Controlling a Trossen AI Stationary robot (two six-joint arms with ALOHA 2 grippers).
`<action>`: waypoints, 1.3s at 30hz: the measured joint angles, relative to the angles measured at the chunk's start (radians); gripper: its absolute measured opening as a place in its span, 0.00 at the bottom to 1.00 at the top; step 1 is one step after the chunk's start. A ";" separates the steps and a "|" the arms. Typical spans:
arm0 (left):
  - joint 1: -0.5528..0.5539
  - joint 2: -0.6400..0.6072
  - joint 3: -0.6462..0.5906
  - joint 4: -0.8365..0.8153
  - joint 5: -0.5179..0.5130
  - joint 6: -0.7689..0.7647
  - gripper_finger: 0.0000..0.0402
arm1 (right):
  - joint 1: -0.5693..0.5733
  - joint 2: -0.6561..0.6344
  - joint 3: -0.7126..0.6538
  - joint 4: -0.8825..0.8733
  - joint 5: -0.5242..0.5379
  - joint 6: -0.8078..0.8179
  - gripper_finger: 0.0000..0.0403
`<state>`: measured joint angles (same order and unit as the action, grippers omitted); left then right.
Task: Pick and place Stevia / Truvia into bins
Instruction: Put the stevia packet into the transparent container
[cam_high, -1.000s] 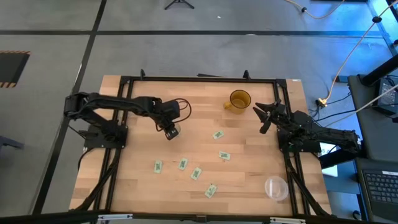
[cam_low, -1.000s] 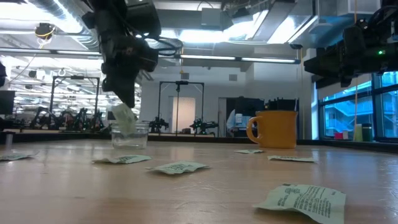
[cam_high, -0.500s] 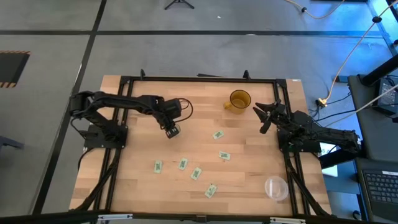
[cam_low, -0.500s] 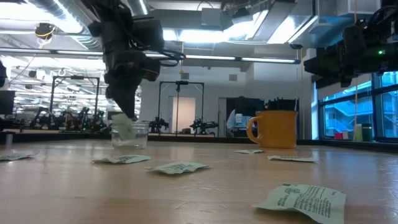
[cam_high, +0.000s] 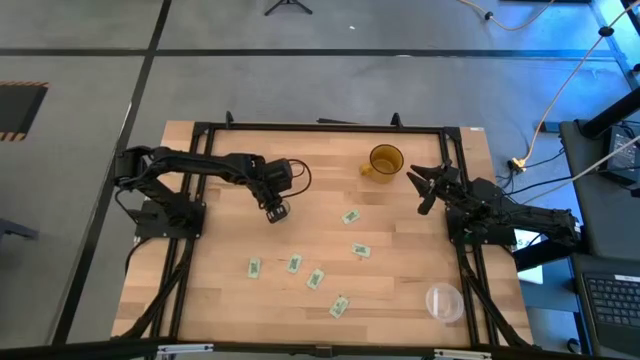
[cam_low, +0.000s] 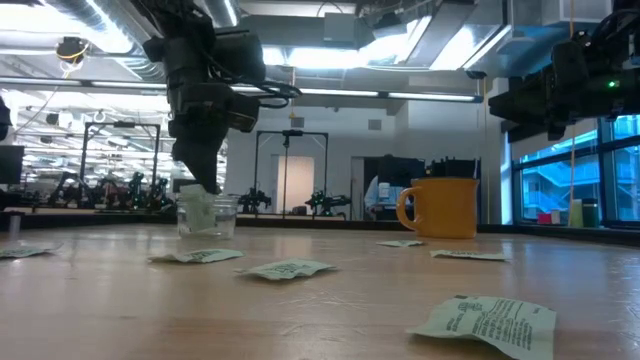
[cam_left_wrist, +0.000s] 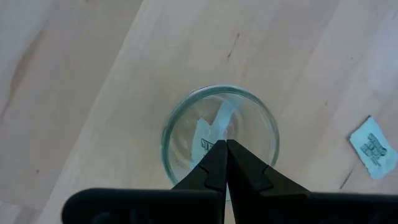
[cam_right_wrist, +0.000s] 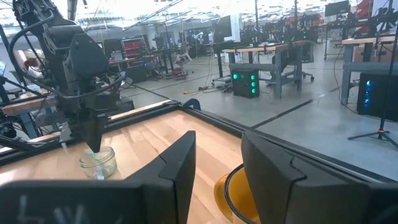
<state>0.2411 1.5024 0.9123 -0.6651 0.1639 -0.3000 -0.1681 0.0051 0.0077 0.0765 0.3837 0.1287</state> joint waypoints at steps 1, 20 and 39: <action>-0.003 0.000 0.000 0.005 0.012 0.000 0.00 | 0.000 0.000 0.000 0.000 0.000 0.000 0.33; -0.006 0.000 0.009 0.029 0.098 0.010 0.19 | 0.000 0.000 0.000 0.000 0.000 -0.003 0.33; -0.328 -0.134 0.323 -0.364 -0.067 0.164 0.21 | 0.000 0.000 0.000 0.000 0.000 -0.009 0.33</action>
<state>-0.0871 1.3689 1.2350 -1.0295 0.0966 -0.1356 -0.1684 0.0052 0.0075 0.0765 0.3836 0.1200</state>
